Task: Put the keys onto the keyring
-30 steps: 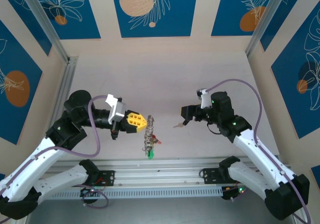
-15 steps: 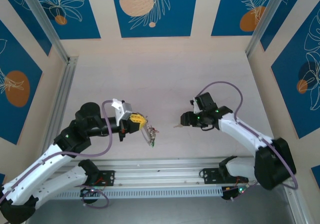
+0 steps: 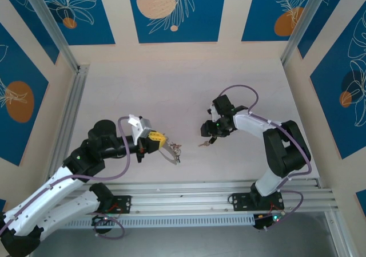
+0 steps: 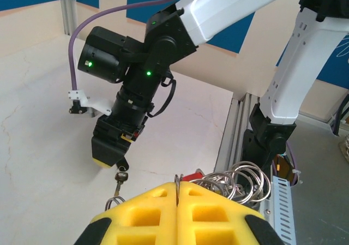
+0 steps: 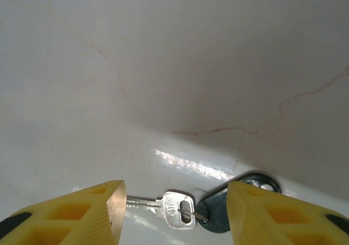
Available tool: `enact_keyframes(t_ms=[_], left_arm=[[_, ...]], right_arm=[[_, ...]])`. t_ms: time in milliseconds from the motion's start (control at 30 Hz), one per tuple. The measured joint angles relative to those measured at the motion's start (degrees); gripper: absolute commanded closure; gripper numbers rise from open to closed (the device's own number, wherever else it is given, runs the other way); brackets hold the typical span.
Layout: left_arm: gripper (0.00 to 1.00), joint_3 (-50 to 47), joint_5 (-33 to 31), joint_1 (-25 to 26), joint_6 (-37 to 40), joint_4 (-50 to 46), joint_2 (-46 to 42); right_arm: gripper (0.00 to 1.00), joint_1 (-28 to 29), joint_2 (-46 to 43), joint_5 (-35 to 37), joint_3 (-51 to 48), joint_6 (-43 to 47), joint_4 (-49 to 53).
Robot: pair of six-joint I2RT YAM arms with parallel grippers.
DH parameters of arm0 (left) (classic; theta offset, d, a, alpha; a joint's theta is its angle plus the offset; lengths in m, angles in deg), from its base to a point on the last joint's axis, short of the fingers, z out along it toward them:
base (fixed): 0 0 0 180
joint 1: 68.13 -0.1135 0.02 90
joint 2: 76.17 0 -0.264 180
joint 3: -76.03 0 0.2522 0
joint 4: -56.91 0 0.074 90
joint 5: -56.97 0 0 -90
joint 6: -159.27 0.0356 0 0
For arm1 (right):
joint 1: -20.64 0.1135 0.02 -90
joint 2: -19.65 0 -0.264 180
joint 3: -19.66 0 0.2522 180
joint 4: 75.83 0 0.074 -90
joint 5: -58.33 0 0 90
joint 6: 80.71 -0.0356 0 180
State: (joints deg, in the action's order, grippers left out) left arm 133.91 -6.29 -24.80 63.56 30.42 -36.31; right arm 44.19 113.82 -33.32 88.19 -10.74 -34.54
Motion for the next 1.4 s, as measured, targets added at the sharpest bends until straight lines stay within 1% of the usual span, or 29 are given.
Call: enact_keyframes(t_ms=[100, 467, 633, 933, 1200, 1300, 1400], left_arm=[[1.00, -0.5, 0.4, -0.2, 0.0, 0.8, 0.0], [1.00, -0.9, 2.0, -1.0, -0.4, 2.4, 0.0], [1.00, -0.9, 2.4, -1.2, -0.5, 2.9, 0.0], [1.00, -0.9, 3.7, -1.5, -1.5, 3.5, 0.0], [1.00, -1.0, 4.5, -1.6, -1.5, 3.8, 0.0], [1.00, -1.0, 4.7, -1.8, -1.5, 3.8, 0.0], [1.00, -1.0, 4.8, -1.9, -1.8, 3.8, 0.0]], right_arm=[[0.49, 0.0, 1.0, -0.5, 0.0, 0.2, 0.3], [0.53, 0.1, 0.7, -3.5, -3.2, -0.3, -1.6], [0.54, 0.2, -0.5, -3.5, -4.6, -1.0, -2.4], [0.53, 0.5, -5.4, -2.4, -8.1, -2.1, -2.9], [0.54, 0.5, -6.1, -2.2, -9.2, -2.5, -4.2], [0.57, 0.5, -6.1, -2.2, -9.5, -2.5, -4.5], [0.64, 0.5, -6.1, -2.2, -9.6, -2.7, -4.6]])
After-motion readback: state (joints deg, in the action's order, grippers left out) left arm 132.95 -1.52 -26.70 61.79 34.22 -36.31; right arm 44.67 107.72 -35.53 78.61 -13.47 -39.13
